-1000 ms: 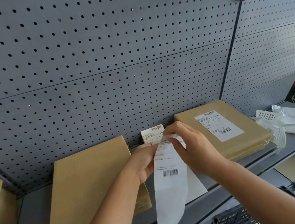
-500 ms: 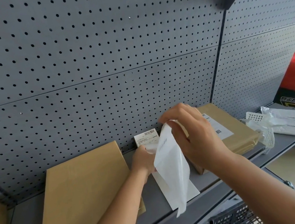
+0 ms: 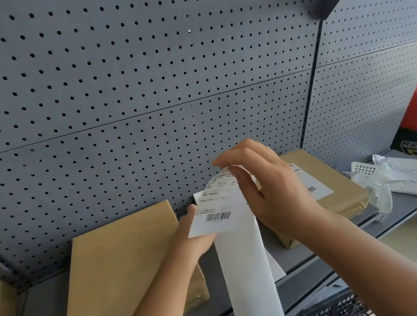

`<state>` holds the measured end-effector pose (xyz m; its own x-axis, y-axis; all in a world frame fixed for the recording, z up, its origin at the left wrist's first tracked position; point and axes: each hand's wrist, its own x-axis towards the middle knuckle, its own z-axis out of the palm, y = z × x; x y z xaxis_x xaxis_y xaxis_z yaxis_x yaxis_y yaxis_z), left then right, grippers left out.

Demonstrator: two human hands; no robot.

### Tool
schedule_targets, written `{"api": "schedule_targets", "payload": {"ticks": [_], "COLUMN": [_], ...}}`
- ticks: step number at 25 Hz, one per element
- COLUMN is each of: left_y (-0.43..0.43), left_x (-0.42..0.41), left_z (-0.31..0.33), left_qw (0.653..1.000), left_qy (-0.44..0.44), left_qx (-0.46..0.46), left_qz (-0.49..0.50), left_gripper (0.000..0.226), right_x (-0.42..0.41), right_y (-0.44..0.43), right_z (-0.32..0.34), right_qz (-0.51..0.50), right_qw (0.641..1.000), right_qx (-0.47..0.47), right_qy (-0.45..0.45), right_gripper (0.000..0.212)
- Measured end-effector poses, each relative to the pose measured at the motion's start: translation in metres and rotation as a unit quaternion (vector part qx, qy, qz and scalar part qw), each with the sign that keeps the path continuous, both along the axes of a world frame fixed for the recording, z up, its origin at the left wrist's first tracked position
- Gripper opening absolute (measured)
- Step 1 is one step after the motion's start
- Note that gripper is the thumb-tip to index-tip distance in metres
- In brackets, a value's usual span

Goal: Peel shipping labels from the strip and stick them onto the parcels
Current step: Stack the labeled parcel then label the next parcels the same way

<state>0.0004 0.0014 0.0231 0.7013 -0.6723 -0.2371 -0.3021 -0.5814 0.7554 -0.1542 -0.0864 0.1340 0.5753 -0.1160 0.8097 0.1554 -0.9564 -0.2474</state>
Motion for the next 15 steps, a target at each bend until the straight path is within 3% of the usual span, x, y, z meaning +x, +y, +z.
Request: {"api": "schedule_targets", "payload": {"ticks": [1, 5, 8, 11, 13, 15], "left_y": [0.011, 0.061, 0.092, 0.117, 0.126, 0.133], "left_x": [0.002, 0.011, 0.018, 0.02, 0.017, 0.02], "left_z": [0.013, 0.053, 0.075, 0.085, 0.086, 0.082], "left_qw": [0.999, 0.973, 0.933, 0.937, 0.949, 0.953], "left_qy": [-0.035, -0.016, 0.104, 0.123, 0.089, 0.061], "left_qx": [-0.026, -0.213, -0.332, -0.328, -0.301, -0.297], "left_qz": [0.002, 0.085, 0.094, 0.006, -0.021, 0.012], "left_gripper": [0.021, 0.012, 0.048, 0.063, 0.048, 0.028], "right_x": [0.005, 0.024, 0.038, 0.057, 0.069, 0.08], "right_y": [0.0, 0.007, 0.018, 0.031, 0.04, 0.048], "right_z": [-0.001, -0.004, -0.002, -0.003, -0.005, -0.007], "right_qz": [0.007, 0.033, 0.063, 0.087, 0.099, 0.114], "right_qw": [1.0, 0.998, 0.995, 0.99, 0.986, 0.983], "right_qx": [0.007, 0.042, 0.057, 0.07, 0.077, 0.077], "right_qy": [0.008, 0.037, 0.053, 0.088, 0.109, 0.122], "right_gripper": [0.033, 0.036, 0.033, 0.037, 0.039, 0.039]}}
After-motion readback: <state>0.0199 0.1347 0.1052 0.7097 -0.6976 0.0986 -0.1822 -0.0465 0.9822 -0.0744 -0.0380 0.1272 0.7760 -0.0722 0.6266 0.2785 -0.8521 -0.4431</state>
